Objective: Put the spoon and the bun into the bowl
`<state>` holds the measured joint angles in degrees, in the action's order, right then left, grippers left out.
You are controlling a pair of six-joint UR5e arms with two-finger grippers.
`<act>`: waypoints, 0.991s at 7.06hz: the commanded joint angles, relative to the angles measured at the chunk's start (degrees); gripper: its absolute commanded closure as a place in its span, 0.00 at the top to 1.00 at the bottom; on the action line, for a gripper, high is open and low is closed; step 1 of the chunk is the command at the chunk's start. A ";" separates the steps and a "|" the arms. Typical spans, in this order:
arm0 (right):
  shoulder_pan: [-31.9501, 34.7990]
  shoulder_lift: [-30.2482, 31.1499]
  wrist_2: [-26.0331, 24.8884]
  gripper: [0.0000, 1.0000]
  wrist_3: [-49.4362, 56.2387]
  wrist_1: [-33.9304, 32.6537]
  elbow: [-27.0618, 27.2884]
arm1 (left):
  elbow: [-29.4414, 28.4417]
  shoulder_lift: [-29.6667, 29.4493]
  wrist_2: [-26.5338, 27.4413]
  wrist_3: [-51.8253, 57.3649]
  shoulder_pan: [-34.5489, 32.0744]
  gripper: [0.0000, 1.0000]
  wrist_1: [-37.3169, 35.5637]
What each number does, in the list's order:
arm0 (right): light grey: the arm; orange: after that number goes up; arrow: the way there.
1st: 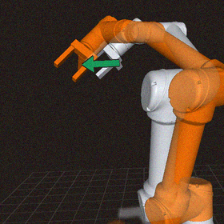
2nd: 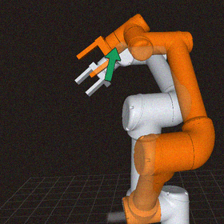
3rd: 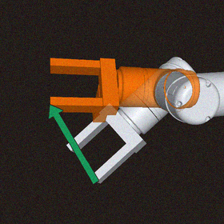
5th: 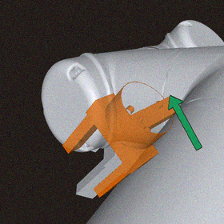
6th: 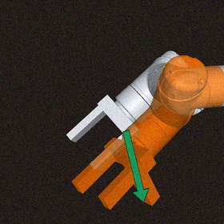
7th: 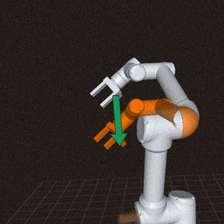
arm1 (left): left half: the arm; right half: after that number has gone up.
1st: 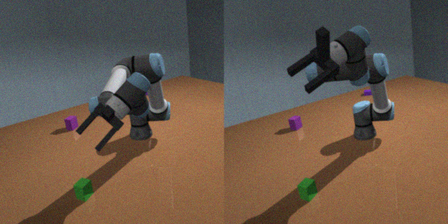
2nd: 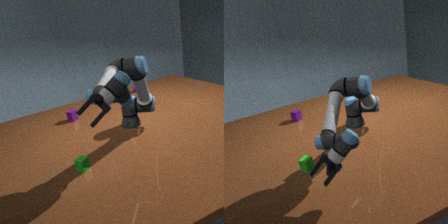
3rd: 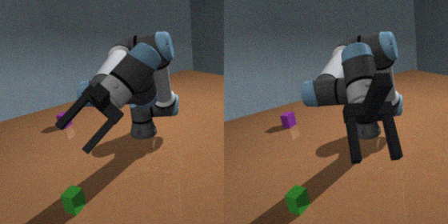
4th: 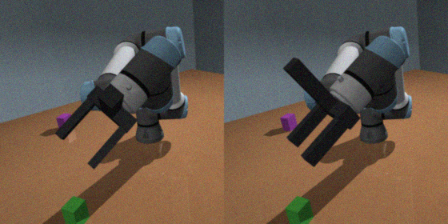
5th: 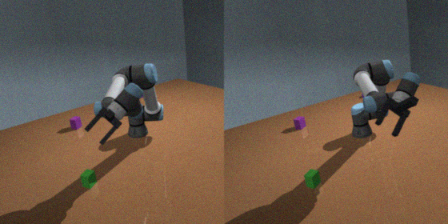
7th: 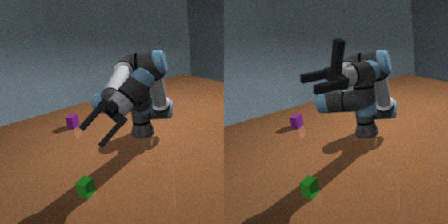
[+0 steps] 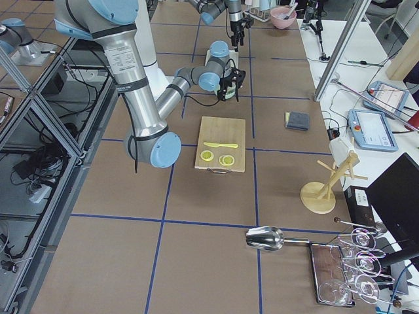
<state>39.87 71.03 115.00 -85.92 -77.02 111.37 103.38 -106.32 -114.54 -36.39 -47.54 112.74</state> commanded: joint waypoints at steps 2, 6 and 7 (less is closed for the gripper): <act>18.85 14.37 5.68 1.00 30.89 -3.81 -0.10 | 0.68 8.82 -9.00 20.42 -16.03 0.99 -0.24; 41.47 20.01 14.27 1.00 76.05 -14.98 -6.76 | 0.06 12.81 -19.67 42.51 -32.78 1.00 -17.71; 43.61 19.93 14.73 1.00 83.30 -18.22 -8.26 | -0.55 11.24 -19.67 42.98 -32.71 1.00 -24.95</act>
<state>79.43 90.63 128.16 -13.70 -91.64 105.54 103.05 -93.80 -133.74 4.33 -79.17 97.36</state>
